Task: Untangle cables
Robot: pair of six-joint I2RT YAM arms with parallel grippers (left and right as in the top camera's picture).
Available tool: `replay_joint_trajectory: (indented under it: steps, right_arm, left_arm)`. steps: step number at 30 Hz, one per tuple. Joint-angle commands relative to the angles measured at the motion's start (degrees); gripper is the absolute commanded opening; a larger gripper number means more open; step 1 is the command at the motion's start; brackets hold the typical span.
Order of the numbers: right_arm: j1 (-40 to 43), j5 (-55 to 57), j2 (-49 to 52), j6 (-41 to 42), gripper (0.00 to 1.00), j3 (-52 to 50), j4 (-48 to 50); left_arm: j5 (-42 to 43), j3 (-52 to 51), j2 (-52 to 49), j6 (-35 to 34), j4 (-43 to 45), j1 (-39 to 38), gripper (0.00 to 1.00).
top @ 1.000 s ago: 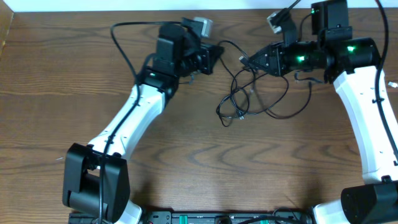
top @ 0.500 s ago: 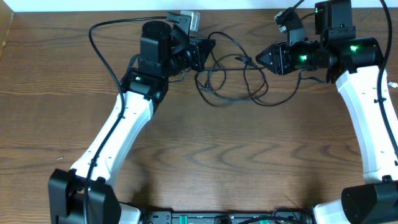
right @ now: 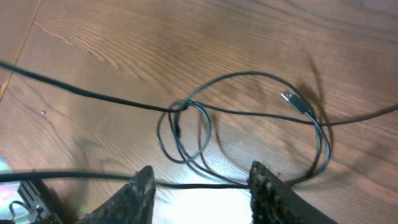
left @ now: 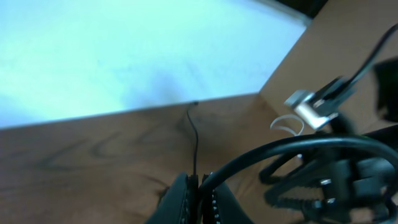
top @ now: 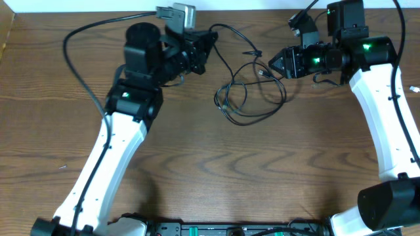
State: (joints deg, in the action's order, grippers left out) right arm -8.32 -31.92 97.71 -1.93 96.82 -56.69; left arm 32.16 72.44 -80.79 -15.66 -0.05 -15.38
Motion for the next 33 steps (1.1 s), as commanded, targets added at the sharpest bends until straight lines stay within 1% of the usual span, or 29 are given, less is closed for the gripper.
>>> replay_joint_trajectory:
  steps: [1,8,12,16,21,29,33]
  right_arm:
    - [0.1,0.1,1.0,-0.3,0.47,0.8,0.2]
    - [-0.5,-0.3,3.6,-0.3,0.5,0.8,0.5]
    - [-1.8,-2.2,4.2,-0.6,0.53,0.8,1.8]
    - [-3.3,-3.7,4.2,-0.1,0.54,0.8,4.3]
    - [-6.5,-4.1,5.0,1.7,0.54,0.8,5.1]
    - [-13.8,-6.9,11.0,3.1,0.54,0.8,7.1]
    - [-15.1,-11.8,13.1,3.3,0.54,0.8,9.8]
  left_arm:
    - [-0.3,0.6,4.2,-2.0,1.5,1.5,0.07]
    - [-0.3,0.6,10.6,-4.2,5.3,2.6,0.07]
    - [-0.3,0.6,12.9,-4.2,5.2,2.6,0.08]
    - [-0.5,0.6,13.0,-4.2,5.3,2.6,0.07]
    - [-1.8,0.6,12.5,-4.4,5.3,2.6,0.07]
    - [-1.8,0.6,12.3,-4.6,5.2,2.6,0.07]
    - [-1.8,0.6,12.3,-4.6,4.9,2.6,0.07]
